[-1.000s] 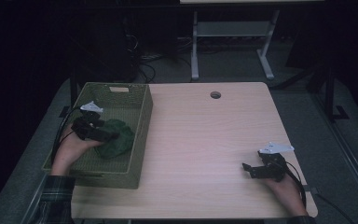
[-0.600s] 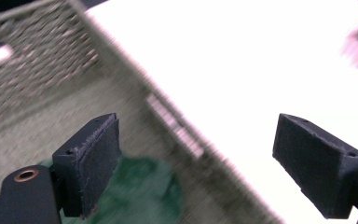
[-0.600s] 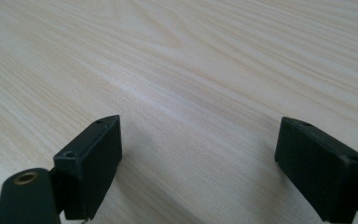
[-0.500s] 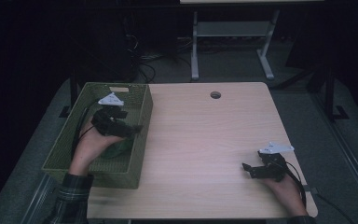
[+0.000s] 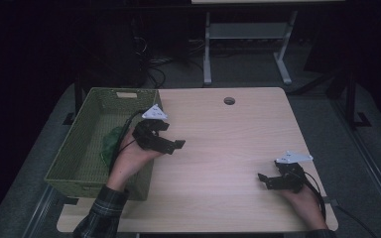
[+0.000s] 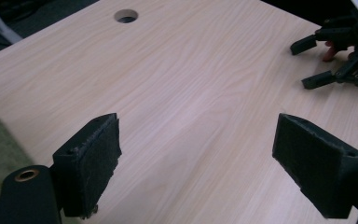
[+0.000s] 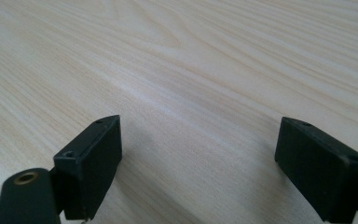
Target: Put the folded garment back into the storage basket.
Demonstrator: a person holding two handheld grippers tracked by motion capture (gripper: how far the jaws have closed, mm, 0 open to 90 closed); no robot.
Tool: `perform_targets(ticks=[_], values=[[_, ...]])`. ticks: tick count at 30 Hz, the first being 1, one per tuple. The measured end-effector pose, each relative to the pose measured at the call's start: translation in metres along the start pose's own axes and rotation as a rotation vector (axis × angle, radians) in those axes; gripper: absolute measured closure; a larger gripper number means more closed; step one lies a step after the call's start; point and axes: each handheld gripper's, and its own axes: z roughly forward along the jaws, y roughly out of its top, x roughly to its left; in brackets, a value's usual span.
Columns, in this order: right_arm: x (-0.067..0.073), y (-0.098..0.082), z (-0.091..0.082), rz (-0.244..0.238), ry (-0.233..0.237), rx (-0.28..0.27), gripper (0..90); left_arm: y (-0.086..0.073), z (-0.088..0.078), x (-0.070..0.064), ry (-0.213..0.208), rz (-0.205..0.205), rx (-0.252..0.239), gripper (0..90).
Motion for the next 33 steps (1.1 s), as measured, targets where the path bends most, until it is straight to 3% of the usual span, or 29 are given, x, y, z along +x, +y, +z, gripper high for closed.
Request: perform_targets(ticks=[6, 9, 19, 26, 33], values=[[0.0, 0.0, 0.0, 0.0, 0.0, 0.0, 14.3, -0.003, 0.023, -0.02, -0.016, 0.027, 0.0, 14.4], [0.0, 0.0, 0.0, 0.0, 0.0, 0.0, 14.3, -0.009, 0.035, -0.029, -0.03, 0.018, -0.003, 14.4], [0.0, 0.0, 0.0, 0.001, 0.0, 0.0, 14.3, -0.035, 0.071, -0.046, -0.025, 0.035, 0.003, 14.3], [0.0, 0.0, 0.0, 0.001, 0.0, 0.001, 14.3, -0.055, 0.087, -0.048, -0.017, 0.063, 0.037, 14.3], [0.0, 0.0, 0.0, -0.001, 0.0, 0.0, 14.3, -0.079, 0.104, -0.042, -0.01, 0.057, 0.049, 14.3]])
